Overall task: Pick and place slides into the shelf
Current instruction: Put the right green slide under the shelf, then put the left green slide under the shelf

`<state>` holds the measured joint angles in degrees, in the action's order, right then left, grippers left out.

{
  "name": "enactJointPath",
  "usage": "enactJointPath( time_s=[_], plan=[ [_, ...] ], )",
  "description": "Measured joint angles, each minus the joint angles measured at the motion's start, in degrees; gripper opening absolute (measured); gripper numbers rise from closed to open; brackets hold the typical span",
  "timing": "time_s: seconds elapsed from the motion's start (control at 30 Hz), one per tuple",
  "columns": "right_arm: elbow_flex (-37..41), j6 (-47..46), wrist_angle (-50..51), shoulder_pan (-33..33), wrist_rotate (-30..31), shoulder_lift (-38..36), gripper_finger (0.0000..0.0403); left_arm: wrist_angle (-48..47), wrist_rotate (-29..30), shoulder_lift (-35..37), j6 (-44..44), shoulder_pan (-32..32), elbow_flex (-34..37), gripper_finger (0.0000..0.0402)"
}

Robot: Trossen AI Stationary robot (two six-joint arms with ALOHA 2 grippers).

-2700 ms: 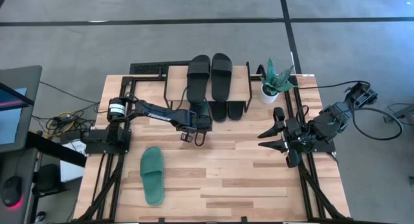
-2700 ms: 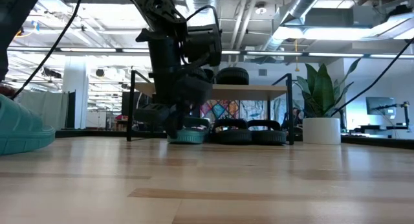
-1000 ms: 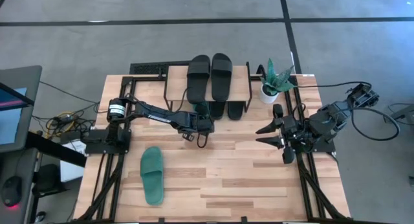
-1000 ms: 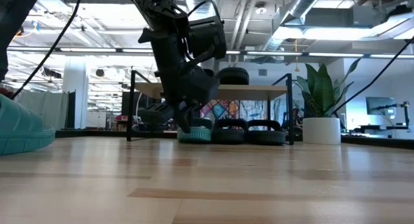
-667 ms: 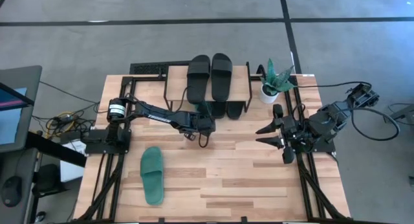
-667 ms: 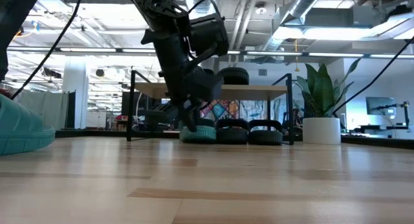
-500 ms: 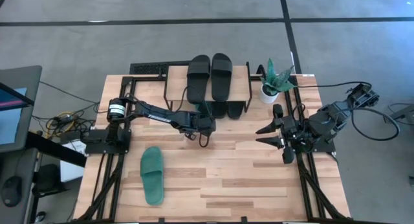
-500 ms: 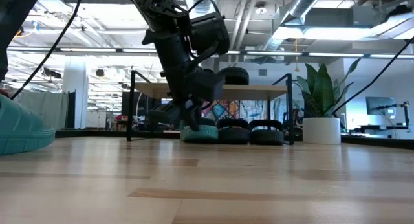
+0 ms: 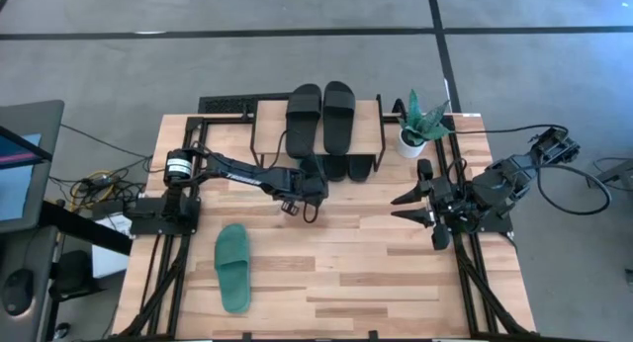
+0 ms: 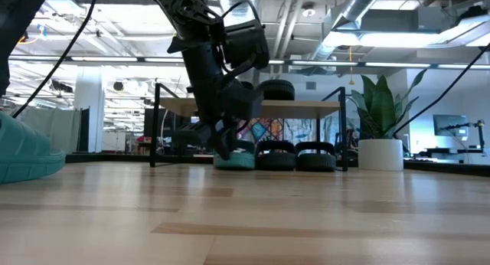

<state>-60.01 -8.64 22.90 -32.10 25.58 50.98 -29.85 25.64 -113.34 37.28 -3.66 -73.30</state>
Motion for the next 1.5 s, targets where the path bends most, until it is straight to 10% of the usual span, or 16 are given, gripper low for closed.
enactJointPath(
  time_s=[1.0, 1.5],
  plan=[
    [0.0, -1.0, 0.0, 0.0, 0.0, 0.0, 0.0098, 1.1, 0.5, 0.0, -8.1, -0.1, 0.0, 0.0053],
    [0.0, -1.5, 0.0, -0.1, 0.0, 0.0, 0.0098, 0.6, 0.2, 0.0, -9.6, -0.2, 0.0, 0.0147]
  ],
)
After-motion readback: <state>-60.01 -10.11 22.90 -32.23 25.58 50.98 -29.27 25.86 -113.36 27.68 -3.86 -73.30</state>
